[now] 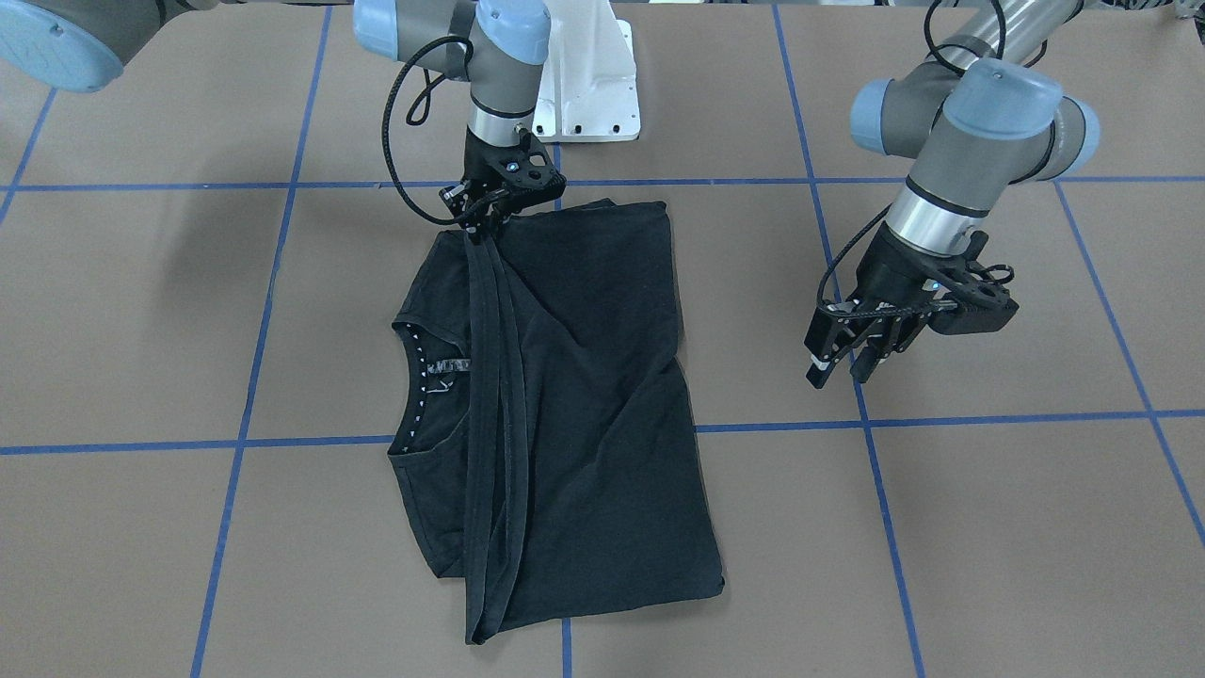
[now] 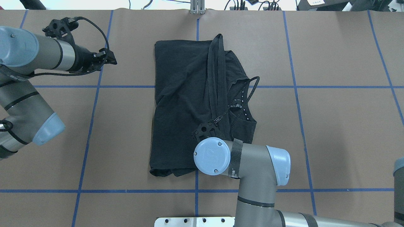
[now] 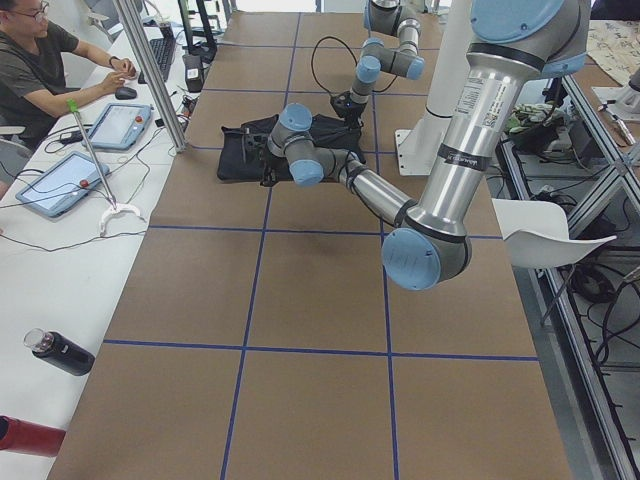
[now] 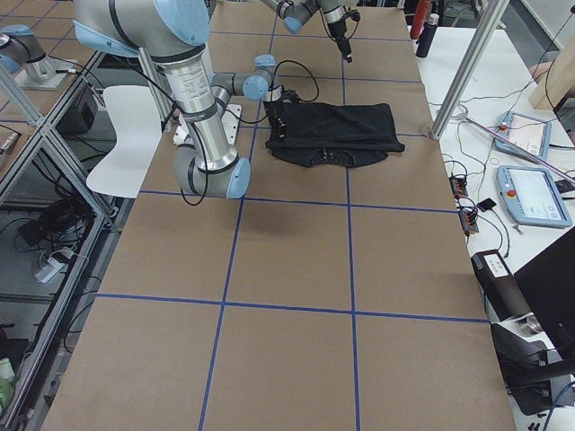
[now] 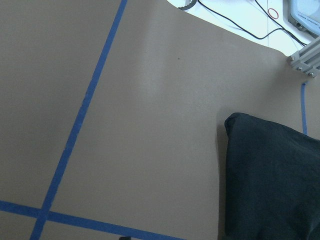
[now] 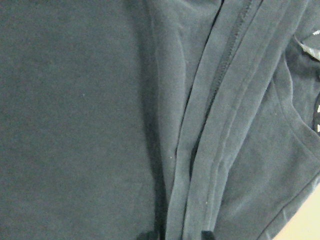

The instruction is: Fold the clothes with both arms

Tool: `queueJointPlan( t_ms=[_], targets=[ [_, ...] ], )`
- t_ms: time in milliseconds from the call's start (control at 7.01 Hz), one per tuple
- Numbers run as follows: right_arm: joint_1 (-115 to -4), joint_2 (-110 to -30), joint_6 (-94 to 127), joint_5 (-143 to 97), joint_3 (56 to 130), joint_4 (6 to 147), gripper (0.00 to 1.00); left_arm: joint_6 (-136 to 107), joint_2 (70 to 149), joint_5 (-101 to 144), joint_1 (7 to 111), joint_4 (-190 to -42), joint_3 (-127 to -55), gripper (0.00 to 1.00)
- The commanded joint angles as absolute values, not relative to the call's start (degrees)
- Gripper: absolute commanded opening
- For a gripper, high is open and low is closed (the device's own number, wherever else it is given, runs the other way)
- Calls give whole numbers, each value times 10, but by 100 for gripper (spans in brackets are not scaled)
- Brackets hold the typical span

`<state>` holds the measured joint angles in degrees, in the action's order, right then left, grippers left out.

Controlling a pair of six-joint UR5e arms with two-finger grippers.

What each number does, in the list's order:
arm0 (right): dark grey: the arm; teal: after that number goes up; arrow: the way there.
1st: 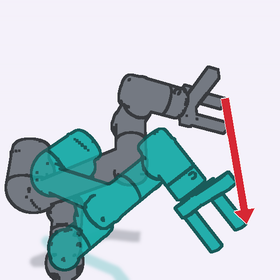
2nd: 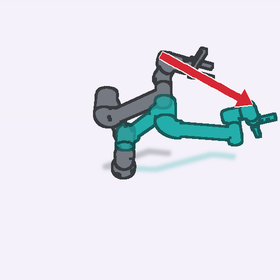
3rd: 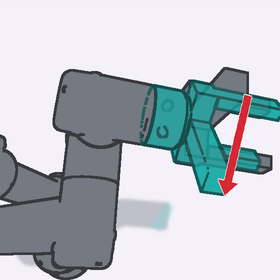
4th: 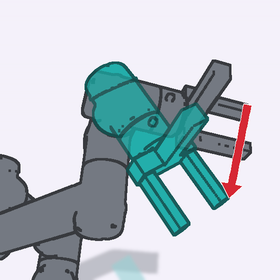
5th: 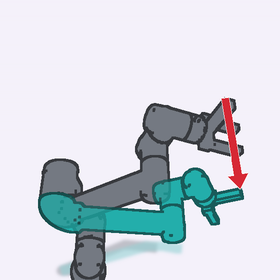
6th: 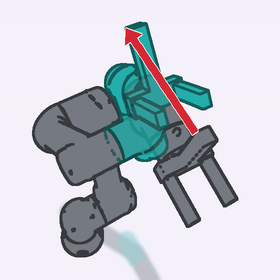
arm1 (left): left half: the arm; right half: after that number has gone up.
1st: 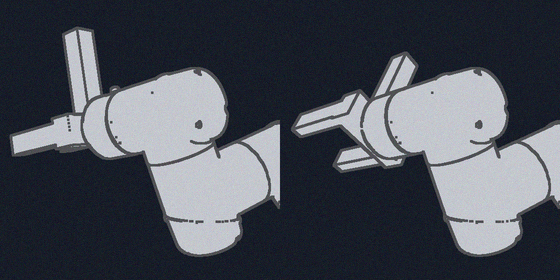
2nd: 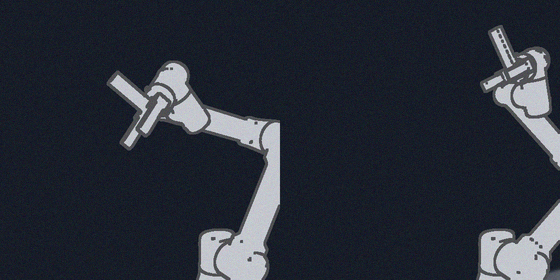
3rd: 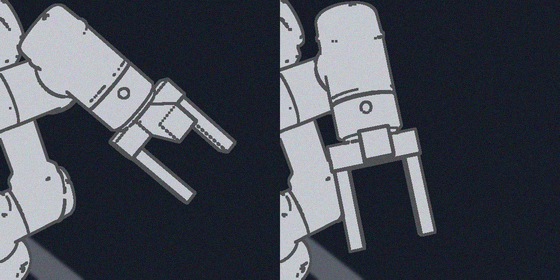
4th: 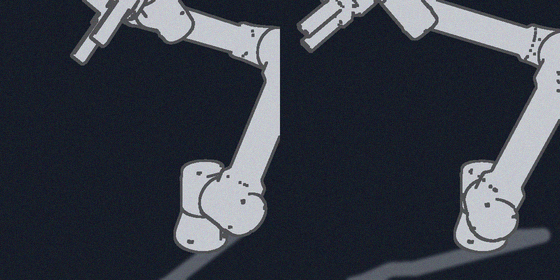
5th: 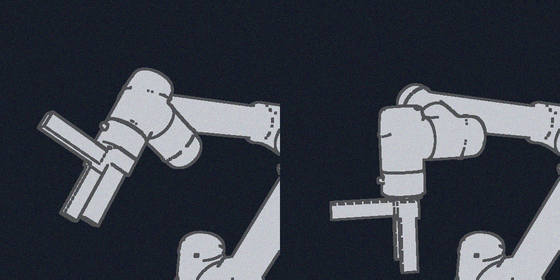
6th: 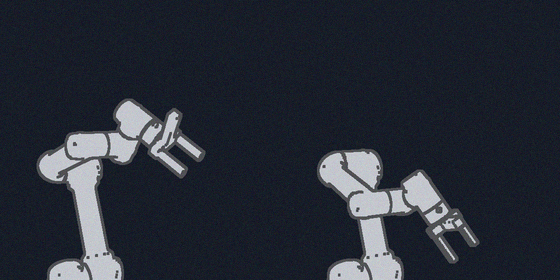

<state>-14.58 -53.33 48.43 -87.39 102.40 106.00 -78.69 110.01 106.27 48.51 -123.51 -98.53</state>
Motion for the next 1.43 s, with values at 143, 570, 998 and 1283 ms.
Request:
queueJointPlan(
  t_ms=[143,570,998,1283],
  targets=[
    [-143,-534,484,-875,1021,1060,0,-787,1101,1063,485,-1236,-988,68],
    [-166,-534,455,-895,1029,1070,0,-803,1101,1063,483,-1237,-989,68],
    [-182,-624,464,-902,1126,1090,0,-812,1101,1063,483,-1237,-989,69],
    [-153,-637,571,-902,1124,1083,0,-822,1103,1062,481,-1238,-989,69]
  ],
)
